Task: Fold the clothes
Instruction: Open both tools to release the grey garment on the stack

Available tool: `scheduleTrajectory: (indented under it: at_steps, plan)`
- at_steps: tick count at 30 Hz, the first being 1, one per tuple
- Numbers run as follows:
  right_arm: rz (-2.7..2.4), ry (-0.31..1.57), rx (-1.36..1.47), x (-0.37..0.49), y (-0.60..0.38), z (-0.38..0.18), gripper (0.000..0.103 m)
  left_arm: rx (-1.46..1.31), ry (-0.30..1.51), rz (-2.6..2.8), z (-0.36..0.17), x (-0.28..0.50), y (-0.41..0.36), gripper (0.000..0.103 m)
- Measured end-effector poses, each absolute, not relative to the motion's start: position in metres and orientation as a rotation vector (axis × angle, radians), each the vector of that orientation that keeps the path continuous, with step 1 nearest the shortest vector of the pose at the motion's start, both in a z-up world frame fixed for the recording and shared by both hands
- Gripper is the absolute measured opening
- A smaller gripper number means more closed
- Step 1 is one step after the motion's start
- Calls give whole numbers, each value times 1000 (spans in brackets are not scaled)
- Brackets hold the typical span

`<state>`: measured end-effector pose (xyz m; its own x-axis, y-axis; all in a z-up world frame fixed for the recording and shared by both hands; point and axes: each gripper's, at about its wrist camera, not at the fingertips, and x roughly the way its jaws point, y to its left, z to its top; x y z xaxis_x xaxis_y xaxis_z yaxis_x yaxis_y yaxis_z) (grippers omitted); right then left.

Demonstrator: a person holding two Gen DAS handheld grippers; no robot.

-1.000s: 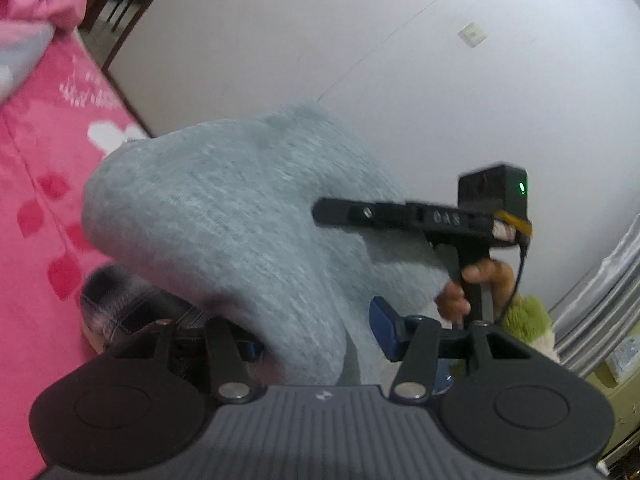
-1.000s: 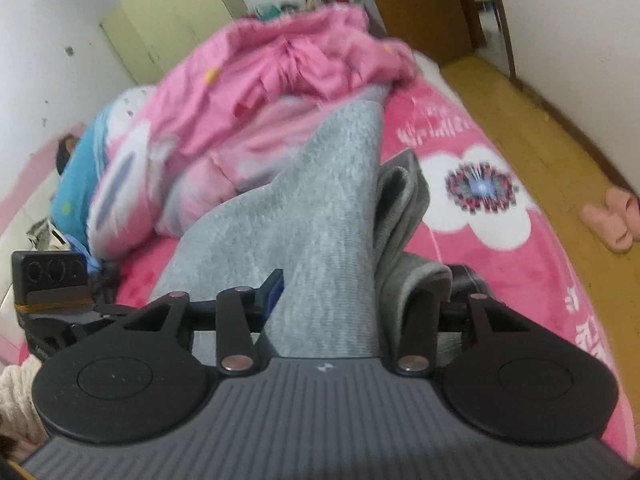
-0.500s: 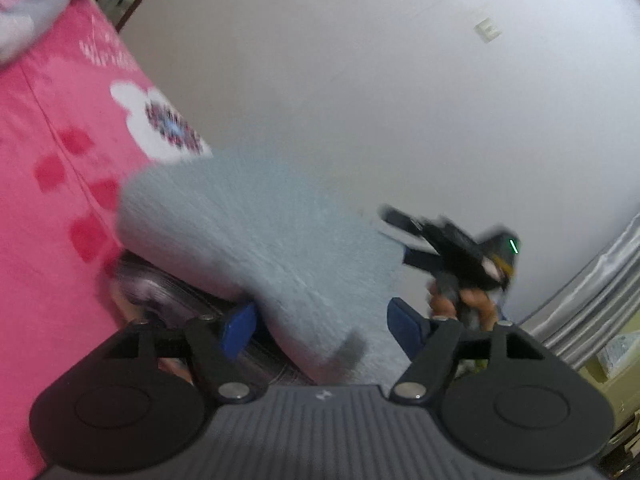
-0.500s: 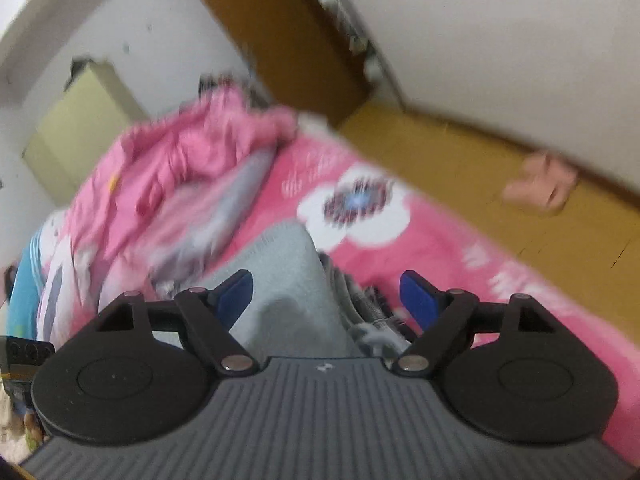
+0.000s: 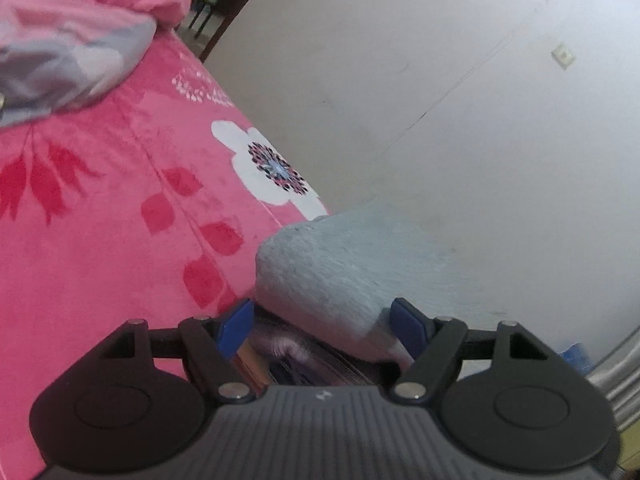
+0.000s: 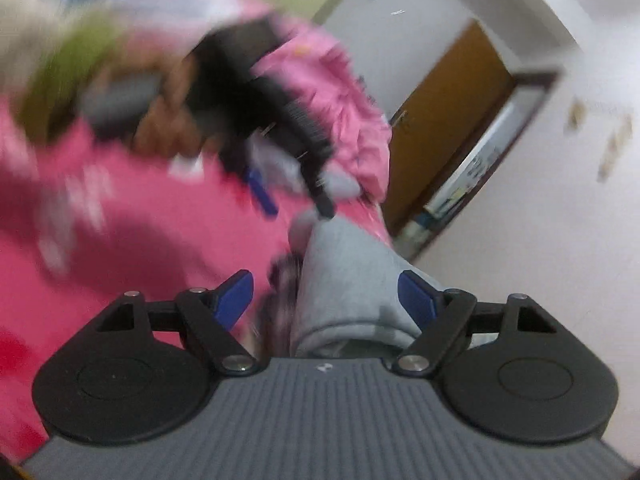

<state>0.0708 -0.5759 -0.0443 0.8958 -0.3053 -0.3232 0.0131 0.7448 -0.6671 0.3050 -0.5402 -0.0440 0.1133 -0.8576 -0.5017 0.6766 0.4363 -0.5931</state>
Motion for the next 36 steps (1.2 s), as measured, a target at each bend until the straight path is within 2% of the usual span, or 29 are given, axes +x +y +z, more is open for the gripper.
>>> scheduleTrajectory:
  at_steps: [1, 2, 3, 5, 12, 15, 18, 20, 22, 25, 26, 27, 28, 29, 31, 36]
  plan:
    - [-229, 456, -773, 78, -577, -52, 48, -214, 896, -1145, -44, 302, -543, 73]
    - [-262, 467, -787, 81, -579, -54, 44, -187, 878, -1153, -43, 298, -545, 69]
    - [-264, 462, -720, 78, -585, -46, 34, -160, 860, -1161, -43, 294, -548, 68]
    - [-276, 458, -638, 71, -595, -34, 32, -106, 824, -1177, -42, 286, -552, 69]
    - [-244, 538, -598, 63, -594, -51, 34, 24, 718, -1205, -45, 264, -560, 71]
    - [-182, 475, -488, 44, -601, -6, 34, 31, 718, -1186, -44, 265, -562, 70]
    - [-184, 262, -366, 30, -626, 52, 37, 42, 710, -1187, -43, 263, -564, 71]
    - [-251, 170, -316, 47, -650, 78, 42, 42, 704, -1180, -44, 260, -563, 71]
    - [-284, 147, -257, 74, -677, 88, 42, 37, 703, -1174, -44, 258, -562, 71]
    - [-363, 231, -144, 108, -723, 65, 39, 43, 697, -1172, -44, 257, -562, 71]
    - [-401, 275, -87, 108, -739, 46, 33, 41, 696, -1173, -44, 257, -562, 71]
    - [-435, 321, -13, 104, -754, 23, 18, 38, 695, -1175, -45, 257, -562, 71]
    - [-464, 370, 93, 91, -769, -10, 15, 33, 695, -1184, -47, 258, -562, 71]
    - [-478, 380, 200, 74, -780, -40, 15, 25, 710, -1209, -49, 259, -563, 72]
    - [-472, 262, 383, 36, -789, -68, 15, 9, 748, -1229, -51, 260, -567, 73]
    - [-514, 173, 517, -4, -773, -57, 19, 19, 764, -1159, -41, 259, -560, 72]
